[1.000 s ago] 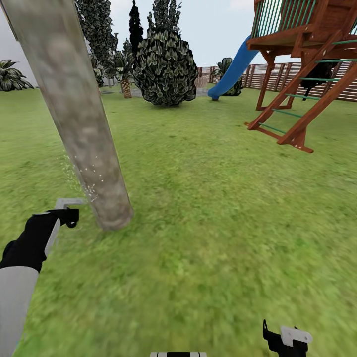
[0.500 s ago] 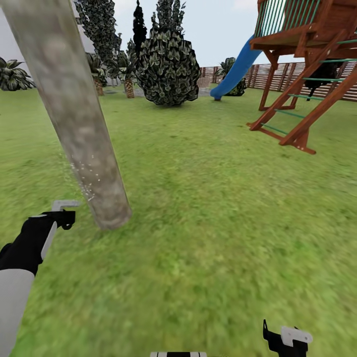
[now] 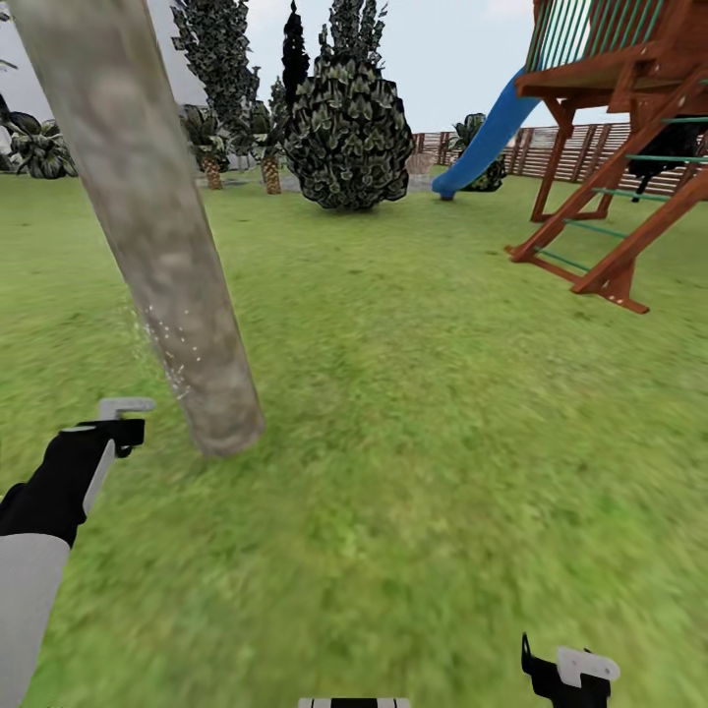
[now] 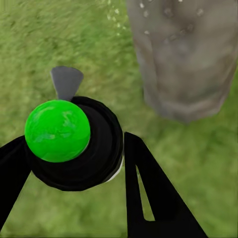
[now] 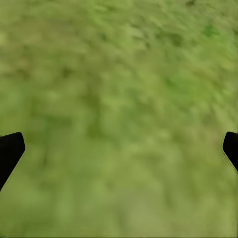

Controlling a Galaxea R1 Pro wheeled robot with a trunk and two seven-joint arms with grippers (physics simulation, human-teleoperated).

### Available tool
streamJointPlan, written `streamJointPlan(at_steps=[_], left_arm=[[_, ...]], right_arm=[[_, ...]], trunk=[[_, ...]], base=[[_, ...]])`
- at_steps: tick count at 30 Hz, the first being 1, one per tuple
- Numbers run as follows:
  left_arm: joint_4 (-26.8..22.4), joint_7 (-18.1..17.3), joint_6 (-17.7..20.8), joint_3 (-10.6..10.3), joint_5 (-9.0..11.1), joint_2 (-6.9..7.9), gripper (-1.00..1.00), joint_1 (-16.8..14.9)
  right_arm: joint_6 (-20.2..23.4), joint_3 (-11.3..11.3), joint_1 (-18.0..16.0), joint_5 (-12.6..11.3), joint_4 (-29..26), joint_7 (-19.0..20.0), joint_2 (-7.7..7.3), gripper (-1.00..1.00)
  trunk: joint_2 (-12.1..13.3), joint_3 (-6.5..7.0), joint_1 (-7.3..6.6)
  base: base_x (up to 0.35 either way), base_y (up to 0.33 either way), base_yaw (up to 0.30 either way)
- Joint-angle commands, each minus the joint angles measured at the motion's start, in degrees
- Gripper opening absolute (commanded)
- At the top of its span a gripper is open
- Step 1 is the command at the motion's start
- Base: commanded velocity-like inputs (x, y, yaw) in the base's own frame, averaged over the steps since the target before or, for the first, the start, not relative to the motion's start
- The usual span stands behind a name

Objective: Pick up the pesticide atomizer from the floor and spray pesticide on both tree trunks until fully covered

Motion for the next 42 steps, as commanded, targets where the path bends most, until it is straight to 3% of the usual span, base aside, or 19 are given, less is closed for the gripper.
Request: streamJointPlan(at_steps=[1, 6, 8, 28, 34, 42], left_arm=[[0.0, 0.5, 0.1, 0.0, 0.2, -0.02, -1.00, 0.0], [2.5, 0.4, 0.2, 0.0, 0.7, -0.24, -1.00, 0.0], [5.0, 0.4, 0.0, 0.0, 0.7, -1.45, -1.00, 0.0], [5.3, 1.1, 0.0, 0.2, 0.7, -1.62, -1.00, 0.0], [5.3, 1.1, 0.1, 0.1, 0.7, -1.78, -1.00, 0.0], [5.3, 1.2, 0.1, 0.2, 0.7, -1.90, -1.00, 0.0]], right_arm=[[0.0, 0.0, 0.0, 0.0, 0.0, 0.0, 0.00, 1.00], [0.0, 0.0, 0.0, 0.0, 0.0, 0.0, 0.00, 1.00], [0.0, 0.0, 0.0, 0.0, 0.0, 0.0, 0.01, 1.00], [-0.1, 0.0, 0.0, 0.0, 0.0, 0.0, 0.00, 1.00], [-0.1, 0.0, 0.0, 0.1, 0.0, 0.0, 0.00, 1.00], [-0.1, 0.0, 0.0, 0.1, 0.0, 0.0, 0.00, 1.00]], trunk=[[0.0, 0.00, 0.00], [0.0, 0.00, 0.00], [0.0, 0.00, 0.00], [0.0, 0.00, 0.00], [0.0, 0.00, 0.00], [0.0, 0.00, 0.00]], base=[[0.167, -0.229, 0.222], [0.095, -0.251, 0.269], [0.005, -0.272, 0.277], [0.041, -0.274, 0.119], [0.159, -0.253, 0.272], [0.221, -0.202, 0.031]])
